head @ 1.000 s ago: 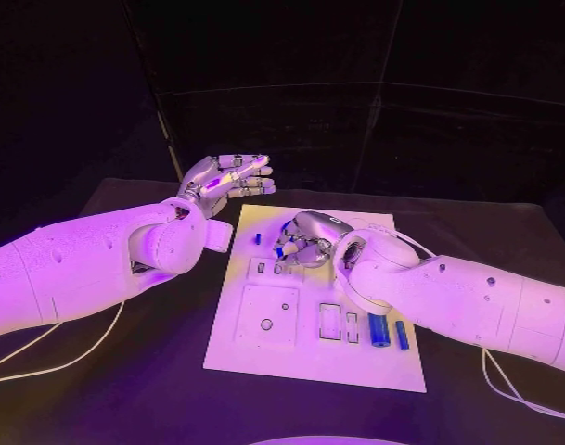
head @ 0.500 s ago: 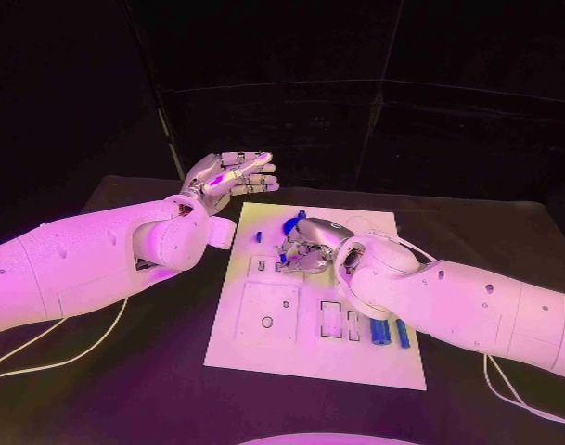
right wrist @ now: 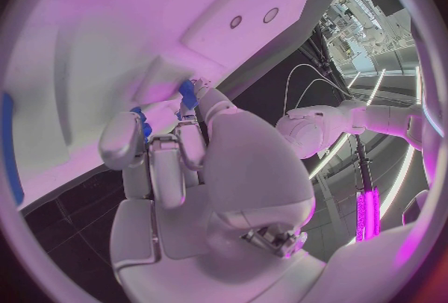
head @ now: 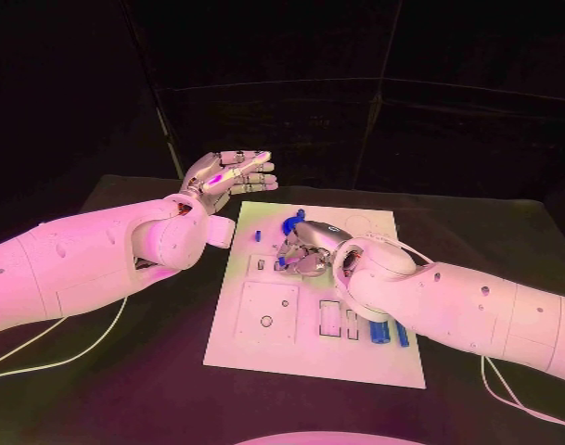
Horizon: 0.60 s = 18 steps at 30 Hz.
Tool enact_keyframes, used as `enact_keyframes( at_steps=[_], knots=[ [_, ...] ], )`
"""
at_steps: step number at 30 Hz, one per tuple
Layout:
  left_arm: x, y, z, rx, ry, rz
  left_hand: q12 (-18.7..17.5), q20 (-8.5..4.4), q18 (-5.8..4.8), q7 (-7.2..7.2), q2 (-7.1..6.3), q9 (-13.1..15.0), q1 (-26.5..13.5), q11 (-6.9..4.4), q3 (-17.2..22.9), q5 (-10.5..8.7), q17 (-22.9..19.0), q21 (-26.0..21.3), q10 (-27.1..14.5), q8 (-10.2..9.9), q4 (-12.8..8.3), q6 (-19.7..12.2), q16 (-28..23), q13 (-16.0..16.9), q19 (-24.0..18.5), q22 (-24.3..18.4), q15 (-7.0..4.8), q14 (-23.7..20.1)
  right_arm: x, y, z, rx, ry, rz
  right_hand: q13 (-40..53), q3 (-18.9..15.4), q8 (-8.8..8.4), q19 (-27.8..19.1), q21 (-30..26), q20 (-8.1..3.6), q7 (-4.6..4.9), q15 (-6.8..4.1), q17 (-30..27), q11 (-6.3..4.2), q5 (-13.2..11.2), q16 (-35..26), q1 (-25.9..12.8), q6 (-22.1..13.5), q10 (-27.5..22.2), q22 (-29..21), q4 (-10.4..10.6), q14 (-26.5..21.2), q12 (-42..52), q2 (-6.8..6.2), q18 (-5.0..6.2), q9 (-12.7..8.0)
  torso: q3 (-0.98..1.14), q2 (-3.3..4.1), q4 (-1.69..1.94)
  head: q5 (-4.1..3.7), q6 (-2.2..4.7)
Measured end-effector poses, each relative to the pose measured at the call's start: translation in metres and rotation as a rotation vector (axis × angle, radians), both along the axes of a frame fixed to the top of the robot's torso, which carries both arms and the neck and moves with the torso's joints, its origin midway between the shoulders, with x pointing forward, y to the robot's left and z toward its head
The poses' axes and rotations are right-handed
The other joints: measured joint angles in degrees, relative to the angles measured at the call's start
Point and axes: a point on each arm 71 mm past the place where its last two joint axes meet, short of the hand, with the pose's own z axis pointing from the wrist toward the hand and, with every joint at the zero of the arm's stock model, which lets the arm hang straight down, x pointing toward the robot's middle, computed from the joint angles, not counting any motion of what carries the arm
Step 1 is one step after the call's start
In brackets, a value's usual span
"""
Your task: Assemble the parts on the task board
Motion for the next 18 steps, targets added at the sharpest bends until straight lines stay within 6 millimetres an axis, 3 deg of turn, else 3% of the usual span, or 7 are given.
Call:
enact_keyframes(
  at_steps=[18],
  knots=[
    [0.0007, 0.0002, -0.0003, 0.000, 0.000, 0.001, 0.0, 0.00, 0.00, 0.00, 0.00, 0.0, 0.0, 0.00, 0.0, 0.00, 0.0, 0.0, 0.0, 0.0, 0.0, 0.0, 0.0, 0.0, 0.0, -0.1, 0.00, 0.0, -0.0002, -0.0019, -0.0001, -0.020, -0.014, 0.005, 0.1, 0.0, -0.09, 0.0, 0.0, 0.00, 0.24, 0.00, 0.0, 0.00, -0.1, 0.0, -0.2, 0.1, 0.0, 0.0, 0.0, 0.0, 0.0, -0.22, 0.00, 0.0, -0.02, -0.03, 0.05, -0.19, -0.30]
  ],
)
